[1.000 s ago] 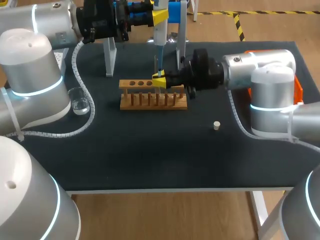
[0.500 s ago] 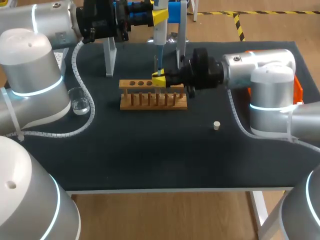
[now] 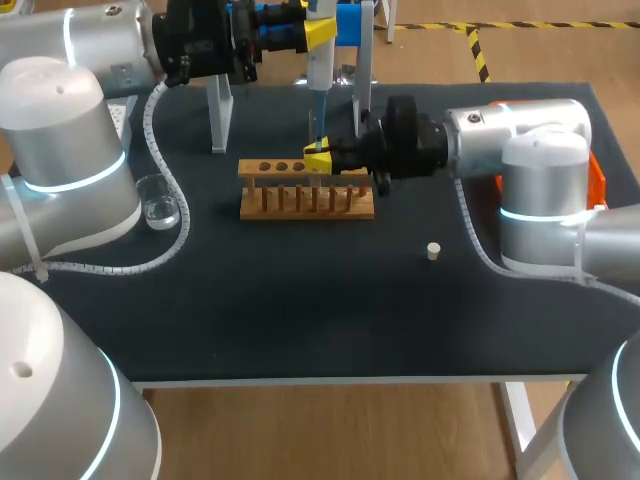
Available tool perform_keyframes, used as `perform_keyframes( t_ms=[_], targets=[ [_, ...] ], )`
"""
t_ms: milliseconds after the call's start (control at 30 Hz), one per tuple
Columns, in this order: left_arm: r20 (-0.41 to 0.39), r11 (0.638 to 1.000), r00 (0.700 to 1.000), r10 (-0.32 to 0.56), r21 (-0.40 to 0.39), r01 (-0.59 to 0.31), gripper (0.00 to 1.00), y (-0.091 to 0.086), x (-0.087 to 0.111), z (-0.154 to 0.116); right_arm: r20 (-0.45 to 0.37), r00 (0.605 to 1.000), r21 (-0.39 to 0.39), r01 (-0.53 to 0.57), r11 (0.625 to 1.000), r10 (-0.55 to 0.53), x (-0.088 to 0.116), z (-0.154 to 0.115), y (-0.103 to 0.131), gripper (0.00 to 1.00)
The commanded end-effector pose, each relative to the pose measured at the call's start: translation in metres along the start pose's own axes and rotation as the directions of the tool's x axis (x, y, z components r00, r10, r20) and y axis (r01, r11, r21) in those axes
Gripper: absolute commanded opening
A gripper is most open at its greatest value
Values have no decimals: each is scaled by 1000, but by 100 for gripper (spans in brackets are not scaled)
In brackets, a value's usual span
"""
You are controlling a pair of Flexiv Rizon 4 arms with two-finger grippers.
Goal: Invert the test tube, pick up the pipette, mount the tip to pipette, aspirate from beaker and dispense into the tube, eject the tip, return the pipette, and cap with the stopper.
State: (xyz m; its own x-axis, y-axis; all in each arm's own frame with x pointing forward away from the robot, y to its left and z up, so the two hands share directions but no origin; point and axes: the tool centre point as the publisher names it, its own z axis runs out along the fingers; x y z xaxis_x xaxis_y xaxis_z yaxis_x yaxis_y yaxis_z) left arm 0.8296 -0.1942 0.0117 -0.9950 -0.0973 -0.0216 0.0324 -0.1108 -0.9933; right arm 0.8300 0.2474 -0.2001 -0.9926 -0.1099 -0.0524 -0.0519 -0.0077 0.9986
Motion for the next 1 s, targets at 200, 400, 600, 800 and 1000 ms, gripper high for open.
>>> perform_keyframes(
  t_ms=[200, 400, 600, 800, 1000],
  targets=[
    [-1, 1000, 1000, 0, 0, 0, 0, 1, 0, -1, -2, 1000, -9, -8, 1000, 8, 0, 2, 3, 0],
    [-1, 1000, 1000, 0, 0, 0, 0, 1, 0, -1, -3, 1000, -10, -7, 1000, 7, -2, 2, 7, 0],
    [-1, 1000, 1000, 0, 0, 0, 0, 1, 0, -1, -3, 1000, -12, -3, 1000, 3, -4, 2, 13, 0],
    [-1, 1000, 1000, 0, 0, 0, 0, 1, 0, -1, -5, 1000, -17, 12, 1000, -12, -8, 2, 25, 0],
    [-1, 1000, 1000, 0, 0, 0, 0, 1, 0, -1, -3, 1000, -31, 29, 999, -29, -11, 1, 38, 0]
  ],
)
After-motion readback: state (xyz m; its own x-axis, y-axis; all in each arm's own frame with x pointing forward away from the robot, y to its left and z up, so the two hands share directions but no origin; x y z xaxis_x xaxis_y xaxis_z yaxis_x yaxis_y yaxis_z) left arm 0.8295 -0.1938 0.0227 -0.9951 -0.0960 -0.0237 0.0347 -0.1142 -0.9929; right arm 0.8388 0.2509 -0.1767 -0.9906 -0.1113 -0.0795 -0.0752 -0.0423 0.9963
